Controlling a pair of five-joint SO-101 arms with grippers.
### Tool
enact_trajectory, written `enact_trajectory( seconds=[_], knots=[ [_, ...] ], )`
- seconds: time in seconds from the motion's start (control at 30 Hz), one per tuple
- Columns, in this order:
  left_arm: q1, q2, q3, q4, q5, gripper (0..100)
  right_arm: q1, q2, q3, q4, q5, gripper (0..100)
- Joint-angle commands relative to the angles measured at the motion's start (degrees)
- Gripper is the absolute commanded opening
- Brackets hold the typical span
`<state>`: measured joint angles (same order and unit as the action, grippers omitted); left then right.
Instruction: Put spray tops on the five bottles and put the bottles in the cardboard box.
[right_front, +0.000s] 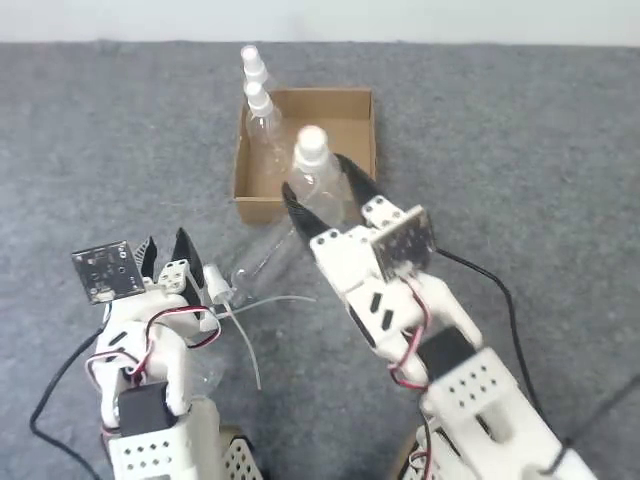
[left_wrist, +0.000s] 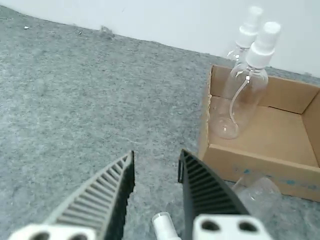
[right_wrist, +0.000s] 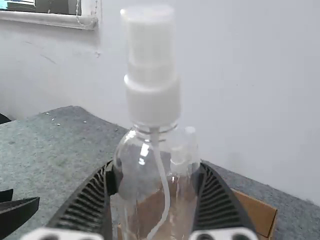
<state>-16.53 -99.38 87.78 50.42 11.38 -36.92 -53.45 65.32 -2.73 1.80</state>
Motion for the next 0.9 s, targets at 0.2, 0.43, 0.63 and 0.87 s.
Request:
enact_trajectory(
  seconds=[0.2, 0.43, 0.63, 0.87],
  knots=[
    [-0.2, -1.2, -1.5, -2.1, 0.6, 13, -0.8, 22.1, -12.6, -16.9, -3.6, 2.0],
    [-0.2, -1.2, -1.5, -2.1, 0.6, 13, -0.8, 38.7, -19.5, -26.4, -3.5, 2.0],
    [-0.2, -1.2, -1.5, -2.1, 0.6, 13, -0.8, 51.6, -25.8, -33.2, -3.4, 2.0],
    [0.1, -1.2, -1.5, -2.1, 0.6, 13, -0.7, 64.0, -32.1, -39.2, -3.3, 2.0]
  ],
)
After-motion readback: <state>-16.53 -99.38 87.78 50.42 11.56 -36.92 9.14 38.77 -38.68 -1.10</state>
